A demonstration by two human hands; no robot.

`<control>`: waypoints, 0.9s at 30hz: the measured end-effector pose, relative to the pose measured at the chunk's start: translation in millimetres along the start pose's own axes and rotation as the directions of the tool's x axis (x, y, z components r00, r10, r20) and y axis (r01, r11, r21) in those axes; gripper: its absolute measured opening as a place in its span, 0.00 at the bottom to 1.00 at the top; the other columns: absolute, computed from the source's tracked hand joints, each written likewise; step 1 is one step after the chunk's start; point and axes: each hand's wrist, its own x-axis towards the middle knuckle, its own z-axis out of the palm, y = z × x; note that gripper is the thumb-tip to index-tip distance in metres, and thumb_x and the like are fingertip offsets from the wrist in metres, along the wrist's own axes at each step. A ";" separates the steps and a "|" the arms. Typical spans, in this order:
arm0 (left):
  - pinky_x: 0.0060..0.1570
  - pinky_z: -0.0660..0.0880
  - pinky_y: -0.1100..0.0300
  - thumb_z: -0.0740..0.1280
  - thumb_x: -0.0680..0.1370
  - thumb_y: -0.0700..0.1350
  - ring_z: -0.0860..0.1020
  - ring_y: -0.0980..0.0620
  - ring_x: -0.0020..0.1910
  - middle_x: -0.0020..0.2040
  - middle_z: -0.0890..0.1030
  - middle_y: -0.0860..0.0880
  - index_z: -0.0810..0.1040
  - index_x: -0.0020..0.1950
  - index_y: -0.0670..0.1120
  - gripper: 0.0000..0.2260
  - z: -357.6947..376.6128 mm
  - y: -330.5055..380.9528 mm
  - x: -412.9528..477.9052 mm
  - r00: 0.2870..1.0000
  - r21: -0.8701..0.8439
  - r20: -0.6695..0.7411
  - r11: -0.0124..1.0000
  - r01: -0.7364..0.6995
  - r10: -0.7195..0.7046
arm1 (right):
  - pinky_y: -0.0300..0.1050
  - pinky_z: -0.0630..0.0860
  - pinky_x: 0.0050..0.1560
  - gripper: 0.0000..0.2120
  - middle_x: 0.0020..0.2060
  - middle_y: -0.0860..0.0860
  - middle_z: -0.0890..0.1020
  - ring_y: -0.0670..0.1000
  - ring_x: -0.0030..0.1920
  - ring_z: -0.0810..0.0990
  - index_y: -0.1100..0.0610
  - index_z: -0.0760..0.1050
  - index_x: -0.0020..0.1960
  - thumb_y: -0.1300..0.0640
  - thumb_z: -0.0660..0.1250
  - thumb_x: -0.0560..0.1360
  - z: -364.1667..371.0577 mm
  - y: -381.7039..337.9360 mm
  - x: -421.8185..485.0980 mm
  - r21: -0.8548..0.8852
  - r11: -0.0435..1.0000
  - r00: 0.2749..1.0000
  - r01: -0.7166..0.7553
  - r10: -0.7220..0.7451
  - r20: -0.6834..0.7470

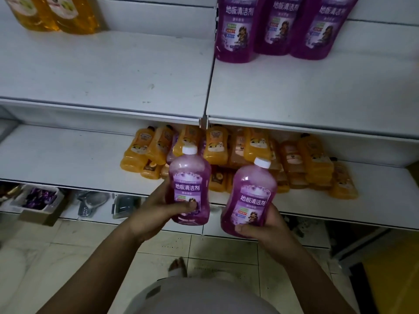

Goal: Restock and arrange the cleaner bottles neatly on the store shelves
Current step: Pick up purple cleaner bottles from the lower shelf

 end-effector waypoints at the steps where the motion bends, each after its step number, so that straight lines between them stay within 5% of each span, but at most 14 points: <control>1: 0.65 0.78 0.42 0.83 0.67 0.48 0.81 0.42 0.67 0.66 0.82 0.43 0.69 0.77 0.52 0.42 9.2 4.5 -8.3 1.000 0.017 -0.018 1.000 -0.018 0.018 | 0.47 0.84 0.53 0.32 0.55 0.53 0.88 0.54 0.56 0.87 0.54 0.76 0.65 0.66 0.81 0.65 0.3 -5.7 -8.1 -0.007 1.000 1.000 0.024 -0.024 -0.007; 6: 0.56 0.82 0.49 0.84 0.63 0.61 0.83 0.43 0.63 0.65 0.83 0.44 0.71 0.76 0.50 0.45 54.7 31.4 -38.3 0.983 0.046 -0.125 0.991 -0.130 0.134 | 0.36 0.81 0.48 0.23 0.51 0.43 0.88 0.44 0.53 0.87 0.51 0.76 0.63 0.59 0.79 0.71 -1.0 -46.8 -44.4 0.032 0.985 0.983 0.170 -0.167 -0.078; 11: 0.55 0.83 0.51 0.84 0.62 0.61 0.84 0.43 0.62 0.63 0.85 0.45 0.76 0.71 0.53 0.40 91.3 82.4 -61.5 0.932 0.104 -0.141 0.941 -0.321 0.334 | 0.36 0.82 0.48 0.26 0.54 0.44 0.88 0.45 0.54 0.87 0.54 0.75 0.66 0.58 0.79 0.72 -24.1 -96.5 -70.0 -0.016 0.936 0.925 0.352 -0.350 -0.147; 15: 0.54 0.84 0.53 0.83 0.64 0.56 0.85 0.47 0.61 0.61 0.86 0.49 0.76 0.69 0.55 0.36 115.4 150.1 -67.5 0.848 0.238 -0.101 0.840 -0.488 0.521 | 0.39 0.83 0.52 0.38 0.55 0.44 0.87 0.45 0.55 0.87 0.52 0.77 0.66 0.37 0.82 0.62 -48.5 -149.9 -82.7 -0.163 0.853 0.824 0.496 -0.522 -0.223; 22: 0.54 0.84 0.52 0.79 0.72 0.34 0.83 0.50 0.63 0.66 0.79 0.49 0.61 0.77 0.45 0.40 153.2 279.3 -9.5 0.633 0.436 0.169 0.519 -0.735 0.755 | 0.51 0.84 0.58 0.35 0.61 0.46 0.85 0.47 0.60 0.85 0.47 0.72 0.72 0.52 0.79 0.67 -92.8 -244.1 -58.2 -0.266 0.712 0.682 0.650 -0.700 -0.211; 27: 0.45 0.82 0.65 0.83 0.69 0.38 0.86 0.59 0.49 0.57 0.83 0.54 0.65 0.75 0.49 0.40 161.5 330.5 54.1 0.591 0.634 0.256 0.329 -0.700 0.765 | 0.58 0.84 0.57 0.42 0.60 0.48 0.85 0.49 0.60 0.86 0.48 0.66 0.77 0.55 0.80 0.67 -119.5 -281.0 -2.0 -0.265 0.705 0.661 0.657 -0.709 -0.245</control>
